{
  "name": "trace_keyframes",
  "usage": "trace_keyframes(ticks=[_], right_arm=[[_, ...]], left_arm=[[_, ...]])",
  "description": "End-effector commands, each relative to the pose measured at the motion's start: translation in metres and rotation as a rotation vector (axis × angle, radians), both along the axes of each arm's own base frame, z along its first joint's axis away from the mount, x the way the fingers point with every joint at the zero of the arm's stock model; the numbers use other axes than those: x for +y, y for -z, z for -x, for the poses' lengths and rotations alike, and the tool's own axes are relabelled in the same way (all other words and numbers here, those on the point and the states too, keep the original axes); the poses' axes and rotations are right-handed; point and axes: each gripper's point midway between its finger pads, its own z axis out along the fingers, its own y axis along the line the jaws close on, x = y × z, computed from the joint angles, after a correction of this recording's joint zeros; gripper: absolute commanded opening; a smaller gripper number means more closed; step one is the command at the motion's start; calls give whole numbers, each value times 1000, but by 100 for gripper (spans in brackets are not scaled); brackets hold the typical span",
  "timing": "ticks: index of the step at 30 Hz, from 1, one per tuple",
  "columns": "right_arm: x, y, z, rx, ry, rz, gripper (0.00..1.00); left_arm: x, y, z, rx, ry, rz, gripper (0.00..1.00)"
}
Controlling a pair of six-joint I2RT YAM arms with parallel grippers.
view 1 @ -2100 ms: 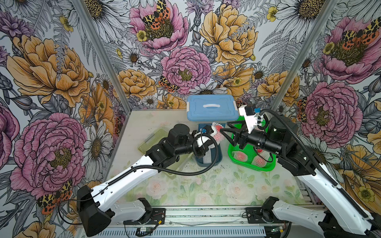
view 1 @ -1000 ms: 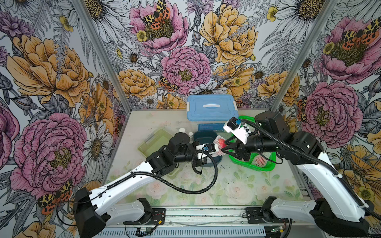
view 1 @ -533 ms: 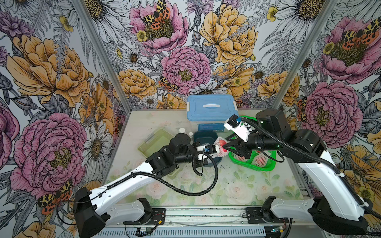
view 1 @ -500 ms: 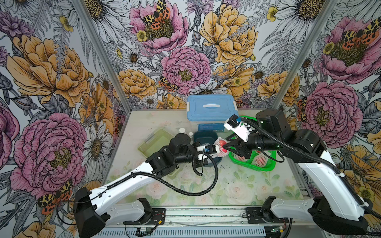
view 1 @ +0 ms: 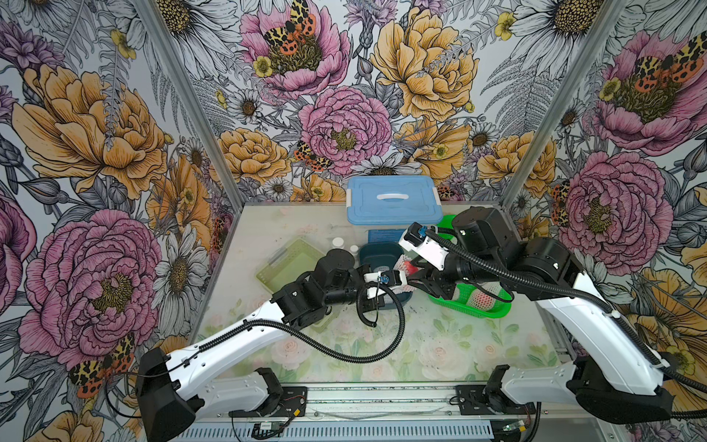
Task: Remove foam nets from apples
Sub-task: Remove the foam net from the apple.
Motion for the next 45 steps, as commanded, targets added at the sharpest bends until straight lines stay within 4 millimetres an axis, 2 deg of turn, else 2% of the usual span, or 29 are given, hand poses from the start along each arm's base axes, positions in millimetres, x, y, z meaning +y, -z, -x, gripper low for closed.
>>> trace_keyframes(ticks=[1,4,10,17,34,39,45], right_arm=[[-7,-3,-1,-33,26,26,50],[-15,-8,-6,-64,68,28,50],[-24,-32,1,-107,72,-34,52],[-26,-39,1,-126,80,-45,51],[-7,-16,-7,-86,31,30,49],[0,-13,4,-62,-16,23,51],[7,-1,12,-47,-51,77,56]], left_arm=[[1,-22,2,-60,-7,65,0],[1,-22,2,-61,-6,68,0],[0,-19,0,-56,-9,61,0],[-1,-17,0,-55,-10,59,0],[4,-22,1,-75,-28,72,0],[4,-21,-1,-76,-35,70,0],[3,-21,-2,-79,-36,71,0]])
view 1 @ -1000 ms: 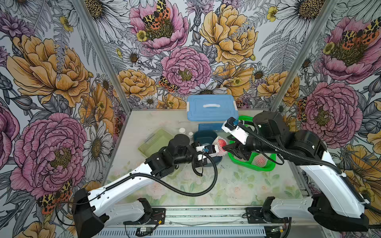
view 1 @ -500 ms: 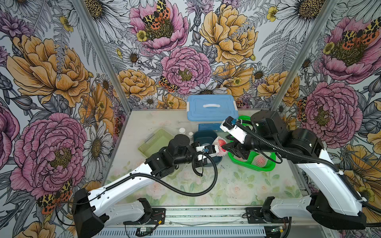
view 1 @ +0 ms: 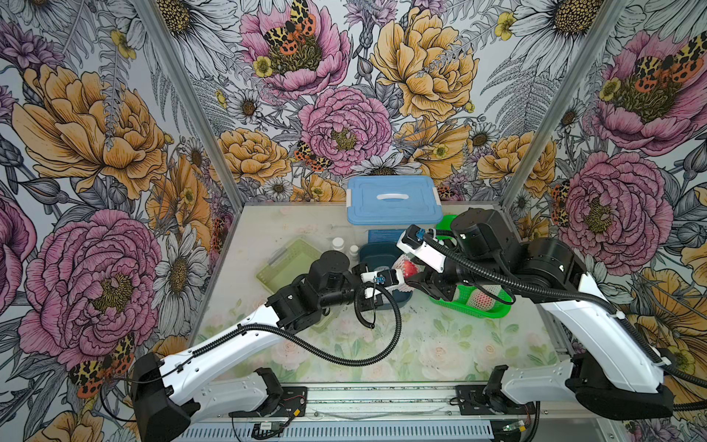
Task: Remove foam nets from apples
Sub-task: Remove the foam net from the apple.
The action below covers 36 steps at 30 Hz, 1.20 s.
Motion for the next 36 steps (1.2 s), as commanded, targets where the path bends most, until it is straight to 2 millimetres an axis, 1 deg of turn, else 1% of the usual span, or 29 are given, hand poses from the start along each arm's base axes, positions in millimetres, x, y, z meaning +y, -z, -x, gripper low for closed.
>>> trace_keyframes(ticks=[1,6,11,15,21,22,28,30,32,36], right_arm=[[4,9,4,19,-25,44,56],[-1,15,-1,10,2,78,58],[-6,23,-1,17,17,104,61],[-6,16,0,-2,17,90,61],[-1,15,-5,-125,34,171,61],[-1,13,-5,-136,35,171,58],[-1,-6,-4,-186,44,107,29],[-1,-7,-4,-187,43,106,29],[0,-6,-4,-186,37,110,34],[2,-5,-4,-187,27,114,37]], left_arm=[[-1,-8,0,-32,-4,32,0],[0,-10,0,-36,-10,35,0],[1,-11,0,-40,-11,40,0],[0,-10,-1,-36,-11,38,0],[-3,-6,-2,-30,-8,30,0],[-3,-6,-2,-30,-9,29,0],[-3,-5,-4,-31,-12,28,0],[-3,-5,-4,-32,-12,27,0],[-3,-4,-4,-30,-11,26,0],[-3,-5,-4,-29,-13,26,0]])
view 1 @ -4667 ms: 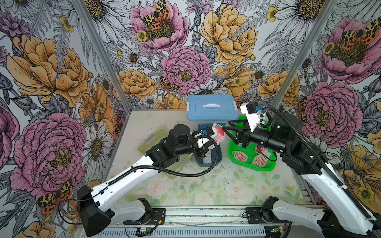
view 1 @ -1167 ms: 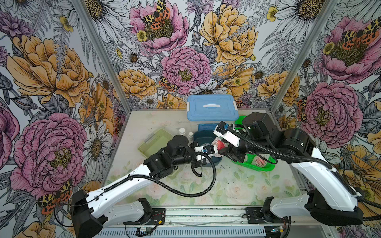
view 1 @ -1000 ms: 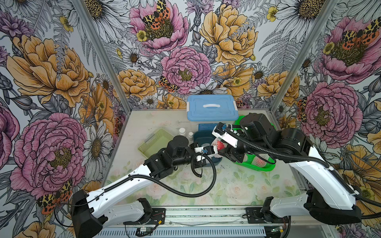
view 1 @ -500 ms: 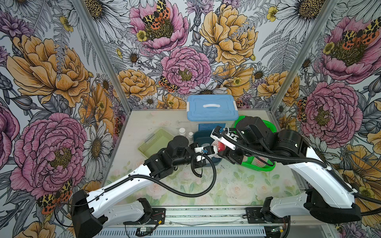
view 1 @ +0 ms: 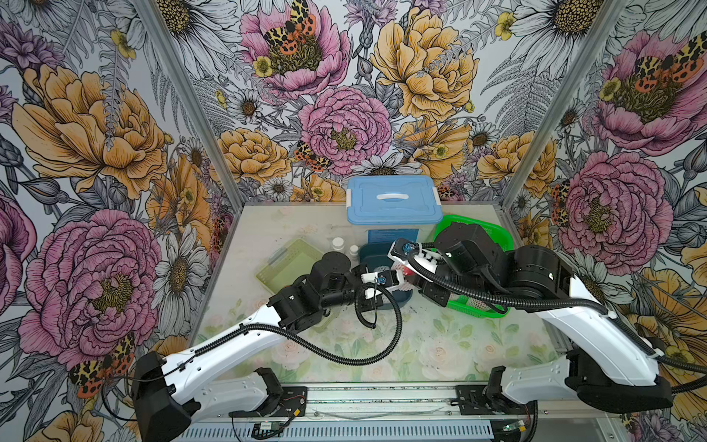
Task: Remove foam nets from apples
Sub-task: Remove the foam net from the apple.
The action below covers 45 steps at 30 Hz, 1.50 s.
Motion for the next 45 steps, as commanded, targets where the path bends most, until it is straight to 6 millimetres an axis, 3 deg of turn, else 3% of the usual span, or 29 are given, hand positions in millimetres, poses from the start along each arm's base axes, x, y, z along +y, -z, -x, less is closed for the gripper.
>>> trace_keyframes(ticks=[1,6,14,24,30,40,45], right_arm=[[4,-11,2,-24,-20,-27,37],[9,-6,3,-6,-41,-21,38],[3,7,0,23,-18,0,54],[-7,13,-7,47,21,-7,56],[-7,22,-10,59,30,17,63],[-3,33,-21,63,55,37,69],[-3,32,-40,20,128,36,70]], left_arm=[[-3,-12,-1,-34,1,40,0],[-3,-13,-2,-39,-2,40,0],[-1,-16,-1,-42,-4,47,0],[0,-18,2,-45,-3,53,0],[1,-19,2,-48,-6,54,0],[2,-20,3,-51,-6,57,0],[3,-21,4,-54,-6,60,0]])
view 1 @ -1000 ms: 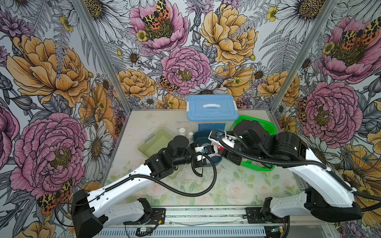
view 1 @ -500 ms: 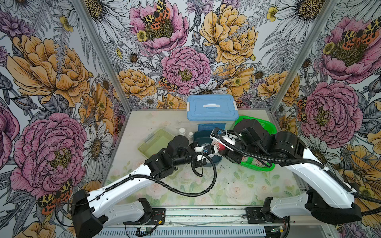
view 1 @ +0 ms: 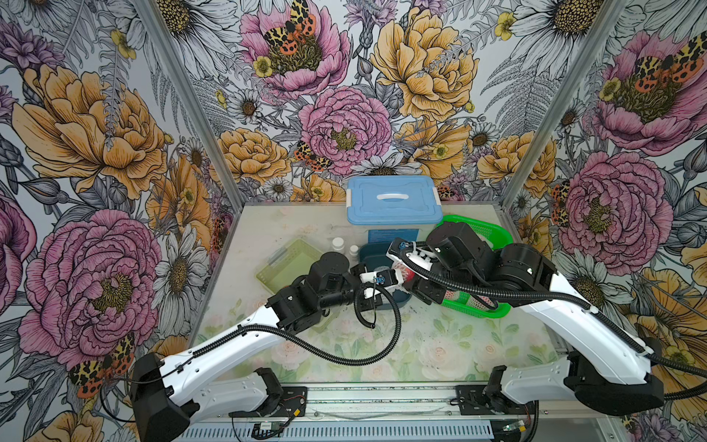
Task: Remove foam nets from apples
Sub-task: Remove the foam net from the apple.
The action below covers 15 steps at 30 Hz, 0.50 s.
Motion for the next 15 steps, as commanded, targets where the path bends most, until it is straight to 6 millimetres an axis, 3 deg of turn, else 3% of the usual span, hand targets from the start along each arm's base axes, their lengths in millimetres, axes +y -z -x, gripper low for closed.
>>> trace_keyframes(ticks=[1,10,15], right_arm=[[3,-1,-21,-41,85,-13,70],[6,1,-33,-52,133,-28,70],[-2,-7,-35,-59,156,-51,59]], left_arm=[[0,-17,6,-41,12,54,0],[1,-21,8,-54,9,64,0],[3,-21,8,-56,6,62,0]])
